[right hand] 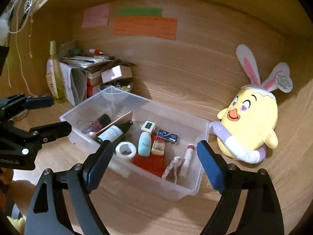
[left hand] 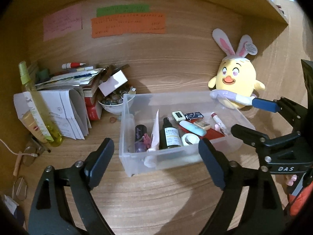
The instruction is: Organize objects
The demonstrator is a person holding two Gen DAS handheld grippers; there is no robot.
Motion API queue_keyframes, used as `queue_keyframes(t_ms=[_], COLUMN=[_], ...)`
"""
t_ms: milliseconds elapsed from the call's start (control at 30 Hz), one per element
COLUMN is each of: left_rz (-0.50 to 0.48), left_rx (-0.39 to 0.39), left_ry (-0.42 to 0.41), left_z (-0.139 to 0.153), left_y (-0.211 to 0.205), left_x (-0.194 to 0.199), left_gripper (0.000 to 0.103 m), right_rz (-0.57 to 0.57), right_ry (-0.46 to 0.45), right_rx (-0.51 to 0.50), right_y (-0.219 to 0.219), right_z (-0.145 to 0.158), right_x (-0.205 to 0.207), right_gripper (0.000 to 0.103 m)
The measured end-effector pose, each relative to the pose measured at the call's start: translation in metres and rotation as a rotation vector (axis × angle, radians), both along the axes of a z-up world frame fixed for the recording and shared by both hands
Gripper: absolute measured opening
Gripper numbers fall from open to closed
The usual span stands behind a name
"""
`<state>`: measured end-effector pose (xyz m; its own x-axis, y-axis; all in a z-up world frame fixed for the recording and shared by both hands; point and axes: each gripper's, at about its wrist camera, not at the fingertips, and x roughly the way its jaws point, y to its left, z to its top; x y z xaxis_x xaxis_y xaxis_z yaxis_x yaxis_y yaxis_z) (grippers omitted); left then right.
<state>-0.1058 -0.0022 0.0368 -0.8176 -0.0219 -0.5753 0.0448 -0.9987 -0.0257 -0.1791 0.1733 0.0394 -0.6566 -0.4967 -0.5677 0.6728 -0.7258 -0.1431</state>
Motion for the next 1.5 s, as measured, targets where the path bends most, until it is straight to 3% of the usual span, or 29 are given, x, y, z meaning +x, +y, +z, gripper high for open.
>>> queue_keyframes(t_ms=[267, 667, 1500], left_rz=[-0.001, 0.009, -0.009], left_rx=[-0.018, 0.026, 0.045], left_ry=[0.013, 0.003, 0.002], left_z=[-0.005, -0.023, -0.027], left_y=[0.007, 0.012, 0.02], left_x=[0.016, 0.031, 0.044], left_gripper=[0.091, 0.092, 0.095], right_rz=[0.008, 0.021, 0.013], right_ry=[-0.024, -0.071, -0.129], right_rx=[-0.063, -0.09, -0.126], right_y=[0.021, 0.03, 0.039], right_z=[-0.001, -0.01, -0.021], right_x=[0.02, 0.035, 0.043], right_gripper=[0.098, 0.099, 0.099])
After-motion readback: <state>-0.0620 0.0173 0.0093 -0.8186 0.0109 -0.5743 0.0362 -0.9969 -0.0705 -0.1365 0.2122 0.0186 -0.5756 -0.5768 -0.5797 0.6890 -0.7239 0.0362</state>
